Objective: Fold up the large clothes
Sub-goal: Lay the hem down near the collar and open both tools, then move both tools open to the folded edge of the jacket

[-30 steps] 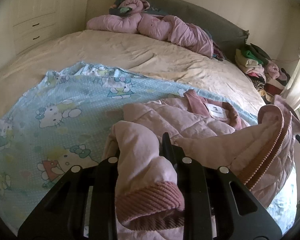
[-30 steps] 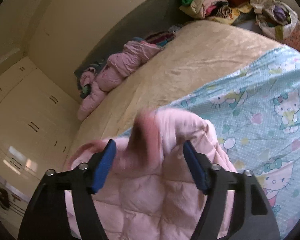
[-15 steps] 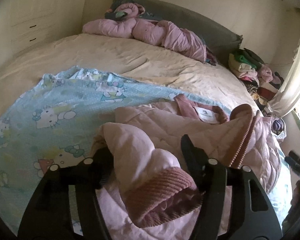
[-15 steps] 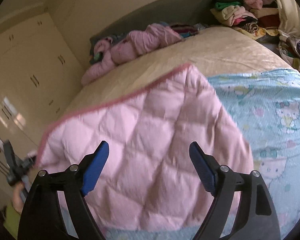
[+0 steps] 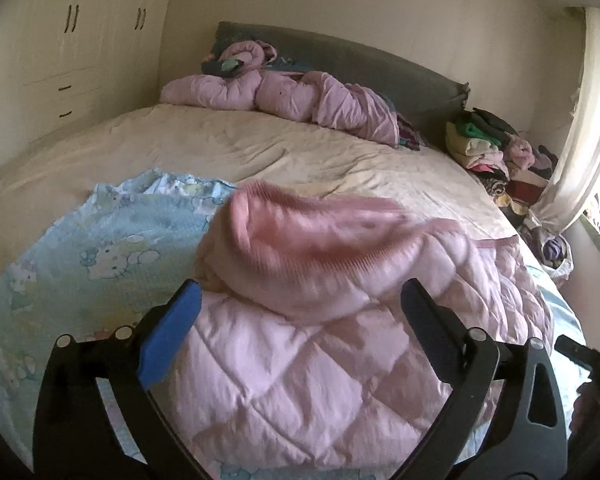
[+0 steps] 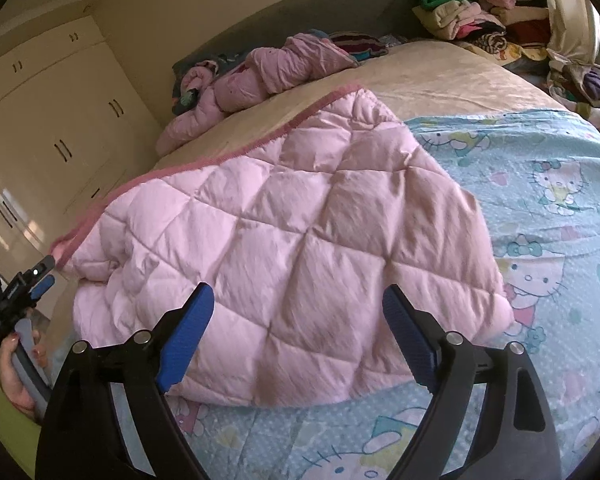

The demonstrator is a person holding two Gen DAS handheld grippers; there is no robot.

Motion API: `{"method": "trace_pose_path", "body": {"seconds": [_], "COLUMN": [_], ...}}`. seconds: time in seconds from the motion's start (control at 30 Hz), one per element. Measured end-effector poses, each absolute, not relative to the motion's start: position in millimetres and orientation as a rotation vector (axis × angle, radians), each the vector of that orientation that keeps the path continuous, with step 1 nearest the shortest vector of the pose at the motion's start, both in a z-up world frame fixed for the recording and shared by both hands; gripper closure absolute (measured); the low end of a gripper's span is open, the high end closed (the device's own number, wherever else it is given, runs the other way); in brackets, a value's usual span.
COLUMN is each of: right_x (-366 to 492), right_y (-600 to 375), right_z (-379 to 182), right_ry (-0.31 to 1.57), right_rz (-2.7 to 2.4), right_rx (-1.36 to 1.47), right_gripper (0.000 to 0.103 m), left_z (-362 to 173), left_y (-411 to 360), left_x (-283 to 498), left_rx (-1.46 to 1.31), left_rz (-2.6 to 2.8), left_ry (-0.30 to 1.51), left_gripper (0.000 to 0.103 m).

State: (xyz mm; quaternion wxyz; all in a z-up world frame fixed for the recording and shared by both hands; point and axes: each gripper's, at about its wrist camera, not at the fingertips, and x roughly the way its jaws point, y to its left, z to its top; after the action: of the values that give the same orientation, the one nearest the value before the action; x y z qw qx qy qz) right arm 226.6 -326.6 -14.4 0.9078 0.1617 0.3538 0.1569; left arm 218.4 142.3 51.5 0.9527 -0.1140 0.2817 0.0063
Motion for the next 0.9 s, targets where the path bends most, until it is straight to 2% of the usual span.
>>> {"method": "trace_pose_path", "body": {"seconds": [0.57, 0.9], "right_x": [203.7, 231.9], "right_y": [-363.7, -374.3], "right_z": [10.1, 10.7], "right_ry": [0.625, 0.632], "right_rz": [0.232, 0.181], "right_rx": [0.310, 0.240], "right_gripper": [0.009, 0.009], "left_z": [66.4, 19.4], "left_y": [144.8, 178.4], "left_x": [185.2, 204.1], "left_rx": [-0.149, -0.153], "left_rz": [0.098, 0.159], "left_ry": [0.517, 0.674], "left_gripper": [0.010, 0.010]}}
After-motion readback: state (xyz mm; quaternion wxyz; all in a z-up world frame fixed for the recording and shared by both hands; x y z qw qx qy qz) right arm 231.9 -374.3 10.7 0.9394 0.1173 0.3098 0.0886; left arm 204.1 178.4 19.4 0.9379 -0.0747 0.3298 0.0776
